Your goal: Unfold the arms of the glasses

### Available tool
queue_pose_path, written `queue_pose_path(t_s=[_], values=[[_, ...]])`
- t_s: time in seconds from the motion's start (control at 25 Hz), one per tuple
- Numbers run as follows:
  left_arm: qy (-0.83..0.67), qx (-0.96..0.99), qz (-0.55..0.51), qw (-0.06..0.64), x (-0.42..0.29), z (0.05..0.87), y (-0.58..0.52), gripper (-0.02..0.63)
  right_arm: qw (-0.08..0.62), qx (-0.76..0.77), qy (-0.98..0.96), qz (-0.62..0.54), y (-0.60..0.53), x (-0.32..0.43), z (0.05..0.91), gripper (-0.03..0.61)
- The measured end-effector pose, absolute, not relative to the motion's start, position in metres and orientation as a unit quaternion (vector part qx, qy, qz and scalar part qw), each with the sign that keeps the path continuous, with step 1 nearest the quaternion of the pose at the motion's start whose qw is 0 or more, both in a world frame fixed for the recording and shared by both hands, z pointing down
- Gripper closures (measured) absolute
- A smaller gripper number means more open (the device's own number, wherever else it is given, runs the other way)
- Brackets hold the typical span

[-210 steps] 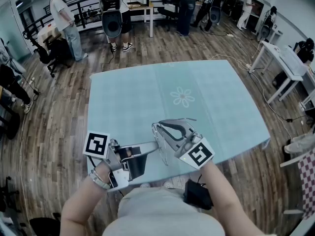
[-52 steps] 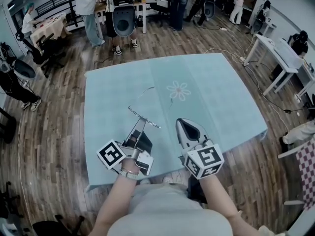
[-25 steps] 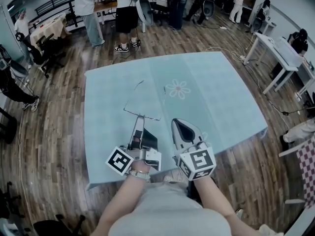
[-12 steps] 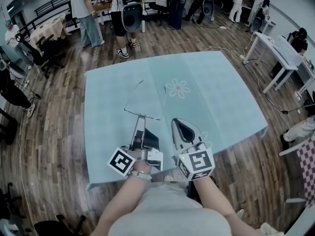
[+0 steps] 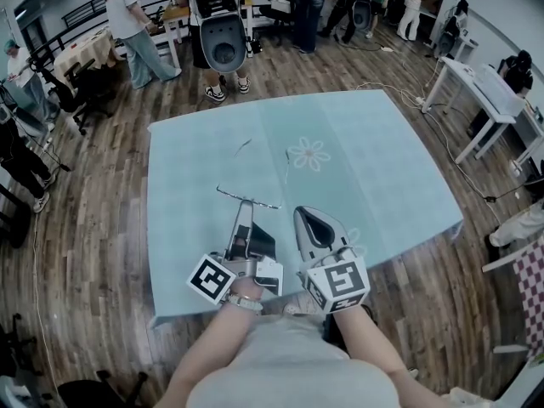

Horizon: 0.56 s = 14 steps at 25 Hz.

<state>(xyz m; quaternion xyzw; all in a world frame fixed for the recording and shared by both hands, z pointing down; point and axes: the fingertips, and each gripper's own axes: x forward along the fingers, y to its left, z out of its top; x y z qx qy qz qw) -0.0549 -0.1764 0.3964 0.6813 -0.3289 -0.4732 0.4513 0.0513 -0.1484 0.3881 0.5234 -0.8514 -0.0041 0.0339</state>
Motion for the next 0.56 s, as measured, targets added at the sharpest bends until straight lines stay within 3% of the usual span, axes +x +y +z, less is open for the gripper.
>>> queue_pose_path(t_s=[0.56], values=[[-0.322,0.682,-0.475,0.454,-0.0496,0.3971,-0.1794,0.603,0.039,0.527,-0.849,-0.005,-0.1496,0.0563,0.3916,0.573]])
